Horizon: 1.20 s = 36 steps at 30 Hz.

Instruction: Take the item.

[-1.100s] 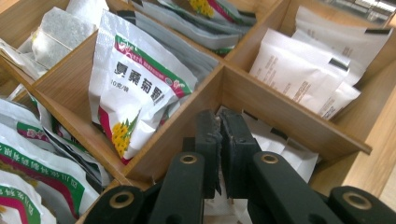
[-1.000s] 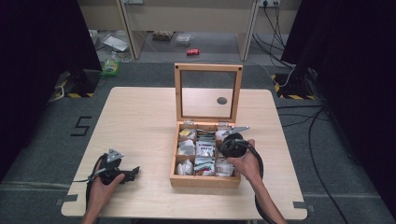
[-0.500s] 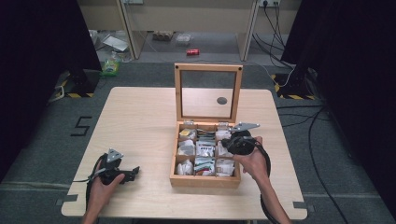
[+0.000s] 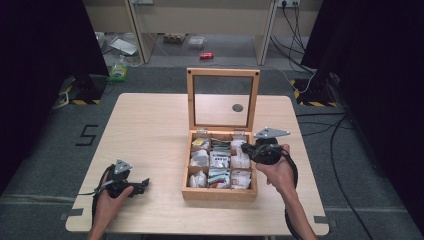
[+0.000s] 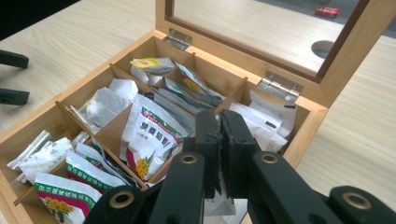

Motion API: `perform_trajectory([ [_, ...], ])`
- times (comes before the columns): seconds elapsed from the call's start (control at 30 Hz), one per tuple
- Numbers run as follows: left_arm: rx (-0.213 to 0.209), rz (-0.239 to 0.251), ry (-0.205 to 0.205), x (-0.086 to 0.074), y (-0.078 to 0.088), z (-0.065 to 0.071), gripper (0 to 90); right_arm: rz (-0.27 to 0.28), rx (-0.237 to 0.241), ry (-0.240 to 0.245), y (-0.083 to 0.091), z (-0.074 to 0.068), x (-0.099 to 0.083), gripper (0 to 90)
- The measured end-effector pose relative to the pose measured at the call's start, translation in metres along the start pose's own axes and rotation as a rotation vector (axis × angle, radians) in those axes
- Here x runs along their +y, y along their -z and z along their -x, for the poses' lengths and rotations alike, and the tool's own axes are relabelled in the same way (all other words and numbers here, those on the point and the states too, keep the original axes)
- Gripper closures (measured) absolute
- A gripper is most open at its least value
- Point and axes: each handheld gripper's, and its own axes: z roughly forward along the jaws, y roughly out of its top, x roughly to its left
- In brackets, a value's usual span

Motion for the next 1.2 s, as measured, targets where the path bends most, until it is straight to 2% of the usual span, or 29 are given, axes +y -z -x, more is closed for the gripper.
perform_trajectory([
  [0.63,0.000,0.000,0.000,0.000,0.000,0.000,0.0,0.050,-0.018,-0.039,0.022,0.016,-0.002,86.6],
  [0.9,0.000,0.000,0.000,0.000,0.000,0.000,0.0,0.069,-0.043,-0.080,0.034,0.034,-0.008,86.6],
  [1.2,0.000,0.000,0.000,0.000,0.000,0.000,0.0,0.059,-0.083,-0.143,0.039,0.058,-0.023,86.6],
])
